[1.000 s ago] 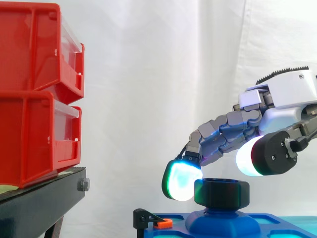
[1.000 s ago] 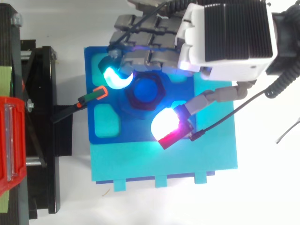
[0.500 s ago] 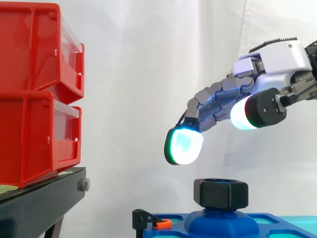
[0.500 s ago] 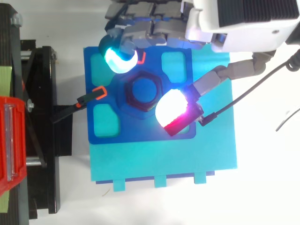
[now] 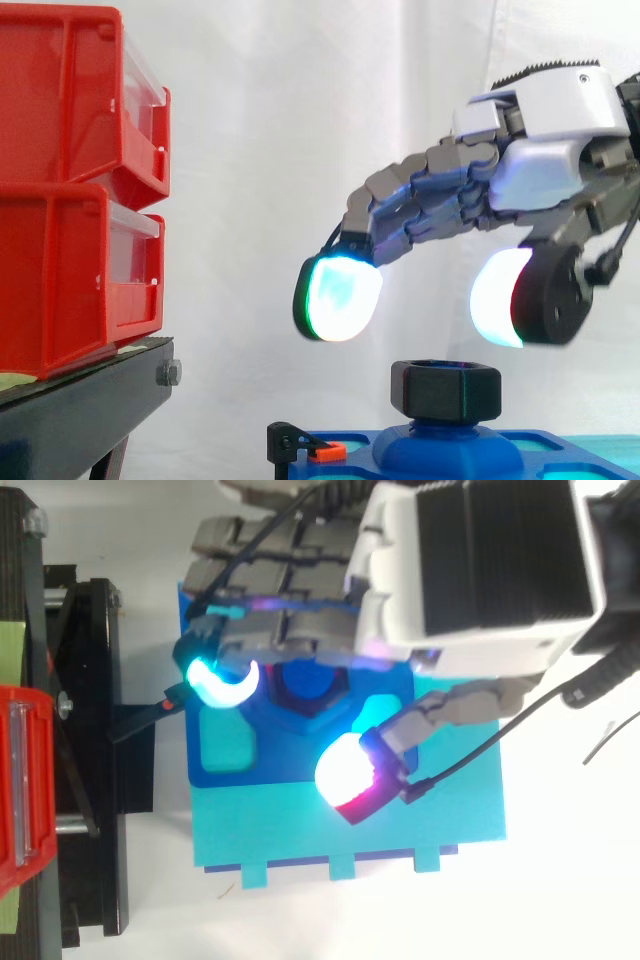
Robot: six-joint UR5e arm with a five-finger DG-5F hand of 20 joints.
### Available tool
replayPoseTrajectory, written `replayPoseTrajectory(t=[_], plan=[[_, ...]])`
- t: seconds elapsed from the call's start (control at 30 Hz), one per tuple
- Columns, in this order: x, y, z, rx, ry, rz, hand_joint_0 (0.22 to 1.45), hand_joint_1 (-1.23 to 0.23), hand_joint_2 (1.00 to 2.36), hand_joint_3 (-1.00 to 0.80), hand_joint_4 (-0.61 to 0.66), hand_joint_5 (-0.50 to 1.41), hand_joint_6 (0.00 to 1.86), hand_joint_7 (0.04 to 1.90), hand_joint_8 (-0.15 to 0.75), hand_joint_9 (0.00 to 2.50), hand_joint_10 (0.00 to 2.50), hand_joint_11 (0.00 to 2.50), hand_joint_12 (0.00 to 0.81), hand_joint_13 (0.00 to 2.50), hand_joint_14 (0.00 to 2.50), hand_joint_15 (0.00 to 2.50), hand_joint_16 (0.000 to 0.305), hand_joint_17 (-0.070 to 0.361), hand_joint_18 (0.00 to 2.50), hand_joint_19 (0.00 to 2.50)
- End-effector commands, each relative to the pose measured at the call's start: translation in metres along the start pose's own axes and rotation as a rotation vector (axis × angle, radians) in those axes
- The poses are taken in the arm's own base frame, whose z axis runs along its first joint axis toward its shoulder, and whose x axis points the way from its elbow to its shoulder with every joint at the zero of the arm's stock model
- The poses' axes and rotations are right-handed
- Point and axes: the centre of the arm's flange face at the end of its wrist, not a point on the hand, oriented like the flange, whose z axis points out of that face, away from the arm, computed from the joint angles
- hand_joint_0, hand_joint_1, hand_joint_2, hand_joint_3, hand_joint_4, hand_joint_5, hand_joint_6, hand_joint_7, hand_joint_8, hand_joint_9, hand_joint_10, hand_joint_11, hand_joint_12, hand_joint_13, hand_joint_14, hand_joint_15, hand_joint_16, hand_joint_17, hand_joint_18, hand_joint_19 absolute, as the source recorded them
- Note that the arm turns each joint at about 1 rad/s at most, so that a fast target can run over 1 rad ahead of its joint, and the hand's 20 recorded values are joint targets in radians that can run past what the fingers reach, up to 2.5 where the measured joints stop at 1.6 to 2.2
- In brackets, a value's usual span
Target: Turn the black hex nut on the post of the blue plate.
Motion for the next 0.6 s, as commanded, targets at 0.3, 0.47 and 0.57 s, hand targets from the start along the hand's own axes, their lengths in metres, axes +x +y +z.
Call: replayPoseTrajectory(t=[0.3,0.47,0.57], plan=[[0.029,0.008,0.017,-0.015,0.013,0.008,0.47,-0.80,1.00,-0.50,0.23,-0.21,0.50,0.86,0.252,0.29,0.00,0.00,0.376,0.06,0.00,0.00,0.059,0.132,0.00,0.00],[0.030,0.008,0.016,-0.013,0.019,0.007,0.46,-0.70,1.00,-0.50,0.24,-0.20,0.50,0.86,0.263,0.30,0.00,0.01,0.384,0.06,0.00,0.00,0.060,0.135,0.00,0.00],[0.031,0.007,0.015,-0.011,0.035,0.008,0.45,-0.59,1.00,-0.50,0.26,-0.20,0.50,0.86,0.274,0.31,0.00,0.01,0.393,0.06,0.00,0.00,0.061,0.137,0.00,0.00]])
